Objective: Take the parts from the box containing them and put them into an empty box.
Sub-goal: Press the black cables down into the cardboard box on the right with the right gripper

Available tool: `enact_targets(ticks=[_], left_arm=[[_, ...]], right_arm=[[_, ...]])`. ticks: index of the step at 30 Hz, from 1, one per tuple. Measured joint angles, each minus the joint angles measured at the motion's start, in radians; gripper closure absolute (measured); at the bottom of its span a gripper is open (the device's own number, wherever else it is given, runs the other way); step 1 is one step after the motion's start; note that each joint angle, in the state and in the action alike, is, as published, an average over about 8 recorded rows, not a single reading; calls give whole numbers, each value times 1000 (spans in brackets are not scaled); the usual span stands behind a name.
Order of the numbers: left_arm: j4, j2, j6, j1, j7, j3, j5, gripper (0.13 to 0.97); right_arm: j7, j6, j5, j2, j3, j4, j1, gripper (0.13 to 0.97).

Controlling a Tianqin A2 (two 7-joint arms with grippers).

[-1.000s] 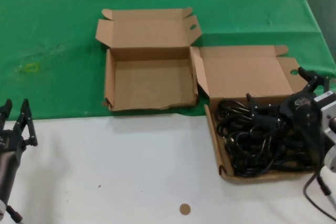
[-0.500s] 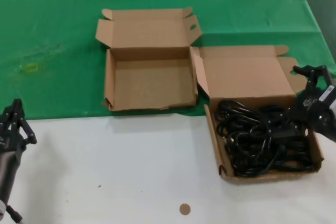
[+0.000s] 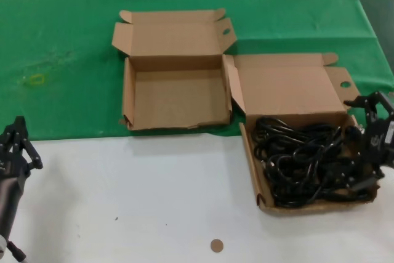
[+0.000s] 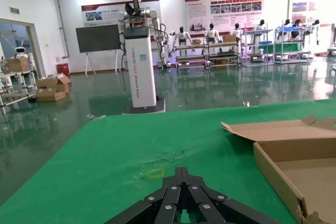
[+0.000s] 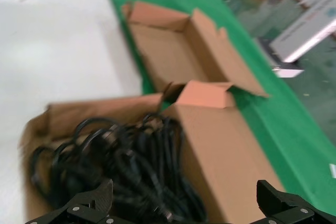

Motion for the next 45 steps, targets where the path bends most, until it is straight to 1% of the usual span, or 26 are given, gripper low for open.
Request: enact_targets(ticks=[8, 13, 17, 25, 29, 37, 38, 45], left_arm=[[0, 0, 0, 0, 0, 0, 0, 953], [0, 0, 0, 0, 0, 0, 0, 953], [0, 0, 0, 0, 0, 0, 0, 953], [0, 0, 0, 0, 0, 0, 0, 953], [0, 0, 0, 0, 0, 0, 0, 953], [0, 0, 0, 0, 0, 0, 0, 953], [0, 0, 0, 0, 0, 0, 0, 953], [0, 0, 0, 0, 0, 0, 0, 953]], right_arm=[[-15, -202, -116, -29, 98, -56, -7, 132], [-19, -292, -192, -73, 134, -95, 13, 170], [-17, -342, -254, -118, 156, -124, 33, 193], [-13, -404, -353, -197, 190, -173, 62, 324], [-14, -428, -388, -225, 204, -190, 70, 324], [-13, -463, -442, -264, 225, -214, 80, 527], [-13, -466, -448, -269, 227, -216, 81, 527], [-11, -484, -481, -289, 245, -219, 81, 710]])
